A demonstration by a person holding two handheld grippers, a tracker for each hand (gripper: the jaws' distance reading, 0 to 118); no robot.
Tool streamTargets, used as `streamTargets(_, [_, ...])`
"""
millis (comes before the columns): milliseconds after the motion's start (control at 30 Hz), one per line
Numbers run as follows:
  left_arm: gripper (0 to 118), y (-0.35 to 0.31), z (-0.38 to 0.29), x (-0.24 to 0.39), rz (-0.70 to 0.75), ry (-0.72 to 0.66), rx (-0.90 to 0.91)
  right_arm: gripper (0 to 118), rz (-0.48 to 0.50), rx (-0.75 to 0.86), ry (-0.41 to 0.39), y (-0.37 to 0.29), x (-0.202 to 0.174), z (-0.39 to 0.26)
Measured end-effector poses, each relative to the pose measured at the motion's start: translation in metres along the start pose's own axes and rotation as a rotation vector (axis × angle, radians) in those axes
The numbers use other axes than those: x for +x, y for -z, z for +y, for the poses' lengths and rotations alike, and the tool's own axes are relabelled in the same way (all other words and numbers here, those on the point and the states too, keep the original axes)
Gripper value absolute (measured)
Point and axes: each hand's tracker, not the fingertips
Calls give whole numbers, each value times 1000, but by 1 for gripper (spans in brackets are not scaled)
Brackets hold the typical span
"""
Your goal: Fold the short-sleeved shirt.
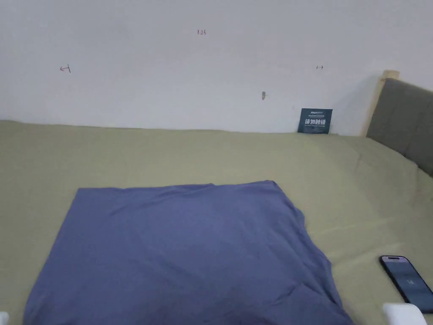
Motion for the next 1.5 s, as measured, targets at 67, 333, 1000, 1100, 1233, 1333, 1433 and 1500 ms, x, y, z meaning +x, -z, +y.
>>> streamTargets(67, [2,-4,1,2,2,8,8,103,3,-3,7,16,-1,3])
streamTargets(333, [1,-5,0,7,16,-3,-4,2,-36,-34,4,22,-13,13])
streamTargets(1000, [1,48,169,-4,-40,-17,-88,2,-22,-3,-96,75,-22,209])
streamTargets(1100, [1,86,191,-1,4,14,-163,2,-22,-51,-103,114,-35,225])
streamTargets(1233, [4,125,203,1,14,9,-196,2,-28,-68,-73,156,-37,232])
streamTargets(1333, [82,134,202,-1,70,28,-211,53,-46,-78,-55,170,-31,232])
streamTargets(1433, [91,111,193,-6,40,12,-161,89,-34,-9,-79,149,-28,224])
streamTargets(1500, [91,92,185,-7,25,-14,-145,89,-30,9,-99,124,-31,216])
